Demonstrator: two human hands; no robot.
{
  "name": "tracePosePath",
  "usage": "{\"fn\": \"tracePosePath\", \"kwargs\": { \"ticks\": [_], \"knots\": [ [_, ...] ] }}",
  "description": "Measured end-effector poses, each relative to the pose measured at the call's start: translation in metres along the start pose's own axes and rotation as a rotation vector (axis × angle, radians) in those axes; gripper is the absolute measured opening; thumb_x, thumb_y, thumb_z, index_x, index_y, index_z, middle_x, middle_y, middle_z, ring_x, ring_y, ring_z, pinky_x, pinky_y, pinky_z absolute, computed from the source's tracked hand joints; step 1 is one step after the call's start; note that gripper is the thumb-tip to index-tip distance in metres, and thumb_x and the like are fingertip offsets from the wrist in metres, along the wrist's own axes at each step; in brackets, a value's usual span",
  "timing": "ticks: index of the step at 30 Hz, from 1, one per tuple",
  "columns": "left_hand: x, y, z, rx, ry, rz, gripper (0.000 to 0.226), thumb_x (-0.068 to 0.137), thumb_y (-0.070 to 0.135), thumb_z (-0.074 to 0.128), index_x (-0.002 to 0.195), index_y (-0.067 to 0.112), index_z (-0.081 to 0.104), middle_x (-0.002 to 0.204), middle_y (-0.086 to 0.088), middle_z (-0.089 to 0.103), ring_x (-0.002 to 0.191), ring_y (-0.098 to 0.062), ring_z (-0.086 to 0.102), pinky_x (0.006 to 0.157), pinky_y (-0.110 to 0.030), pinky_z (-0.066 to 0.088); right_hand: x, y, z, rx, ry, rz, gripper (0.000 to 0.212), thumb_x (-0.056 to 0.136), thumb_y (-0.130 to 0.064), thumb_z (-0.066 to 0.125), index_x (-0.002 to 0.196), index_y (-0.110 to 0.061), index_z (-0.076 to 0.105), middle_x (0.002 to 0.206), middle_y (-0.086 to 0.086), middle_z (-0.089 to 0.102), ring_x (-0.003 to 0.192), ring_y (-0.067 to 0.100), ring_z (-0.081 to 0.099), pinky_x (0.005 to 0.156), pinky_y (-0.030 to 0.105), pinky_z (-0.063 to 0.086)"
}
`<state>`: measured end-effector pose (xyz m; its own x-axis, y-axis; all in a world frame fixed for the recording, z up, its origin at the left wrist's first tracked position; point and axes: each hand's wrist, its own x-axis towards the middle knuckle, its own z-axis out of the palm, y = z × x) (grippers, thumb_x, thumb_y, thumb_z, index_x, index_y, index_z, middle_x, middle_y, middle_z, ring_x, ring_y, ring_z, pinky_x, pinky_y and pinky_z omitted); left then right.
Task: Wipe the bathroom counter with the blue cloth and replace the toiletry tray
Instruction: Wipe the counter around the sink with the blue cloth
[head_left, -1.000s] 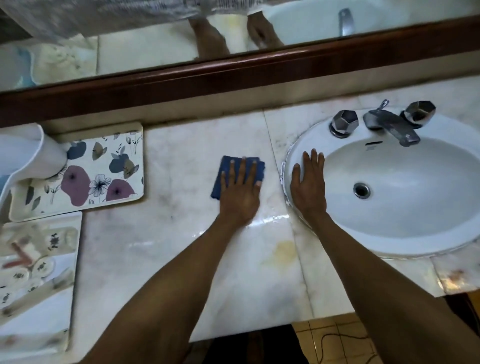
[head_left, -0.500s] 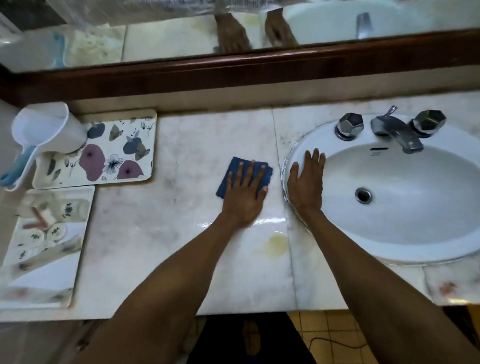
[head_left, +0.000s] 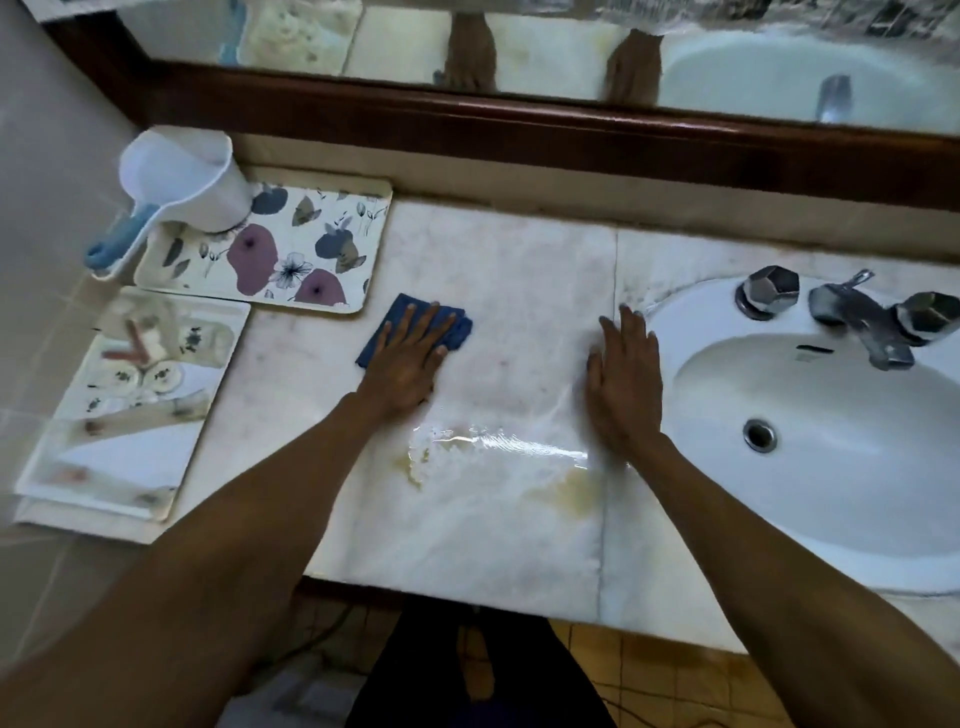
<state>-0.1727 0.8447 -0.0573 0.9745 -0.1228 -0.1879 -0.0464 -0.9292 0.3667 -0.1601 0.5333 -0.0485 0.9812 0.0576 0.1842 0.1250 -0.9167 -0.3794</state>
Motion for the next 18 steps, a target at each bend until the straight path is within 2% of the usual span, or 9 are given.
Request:
{"fn": "tracePosePath", "kwargs": {
  "ticks": [5, 9, 11, 15, 18],
  "knots": [
    [-0.079, -0.01, 0.012, -0.024, 0.036, -0.082, 0.054, 0.107, 0.043, 0.016, 0.159, 0.037, 0.007, 0.168, 0.011, 0.0, 0.155, -0.016, -0.009, 0.124, -0.041, -0.008, 0.005, -0.059, 0.032, 0.184, -0.208, -0.089, 0.047, 0.104, -0.025, 0.04, 0.148, -0.007, 0.041, 0.162, 0.014, 0.025, 0.151, 0.027, 0.02, 0.124, 0.038, 0.015],
    [-0.151, -0.03, 0.023, 0.106, 0.068, -0.055, 0.055, 0.107, 0.046, 0.015, 0.16, 0.034, 0.011, 0.168, 0.008, 0.006, 0.156, -0.017, -0.001, 0.125, -0.043, 0.002, 0.004, -0.099, 0.059, 0.16, -0.303, -0.169, 0.05, 0.105, -0.029, 0.036, 0.149, -0.007, 0.038, 0.163, 0.015, 0.022, 0.152, 0.029, 0.018, 0.124, 0.041, 0.011],
    [-0.153, -0.051, 0.019, 0.151, 0.098, -0.071, 0.054, 0.107, 0.045, 0.016, 0.16, 0.032, 0.015, 0.168, 0.007, 0.01, 0.156, -0.019, 0.003, 0.125, -0.044, 0.006, 0.0, -0.109, 0.067, 0.109, -0.306, -0.181, 0.052, 0.105, -0.031, 0.034, 0.151, -0.008, 0.034, 0.164, 0.014, 0.019, 0.152, 0.028, 0.015, 0.124, 0.044, 0.007],
    [-0.115, -0.076, 0.004, 0.061, 0.22, -0.351, 0.054, 0.107, 0.041, 0.022, 0.16, 0.033, 0.012, 0.168, 0.005, 0.011, 0.156, -0.022, 0.004, 0.125, -0.049, 0.006, -0.004, -0.115, 0.074, 0.036, -0.251, -0.172, 0.052, 0.105, -0.035, 0.031, 0.152, -0.012, 0.031, 0.165, 0.01, 0.017, 0.153, 0.024, 0.012, 0.124, 0.047, 0.008],
    [-0.117, -0.065, 0.01, 0.04, 0.247, -0.408, 0.054, 0.108, 0.04, 0.023, 0.16, 0.032, 0.011, 0.168, 0.002, 0.01, 0.156, -0.024, 0.004, 0.125, -0.049, 0.003, -0.005, -0.115, 0.076, 0.012, -0.227, -0.158, 0.052, 0.104, -0.037, 0.03, 0.151, -0.015, 0.032, 0.164, 0.007, 0.019, 0.152, 0.023, 0.014, 0.124, 0.047, 0.011]
  ]
}}
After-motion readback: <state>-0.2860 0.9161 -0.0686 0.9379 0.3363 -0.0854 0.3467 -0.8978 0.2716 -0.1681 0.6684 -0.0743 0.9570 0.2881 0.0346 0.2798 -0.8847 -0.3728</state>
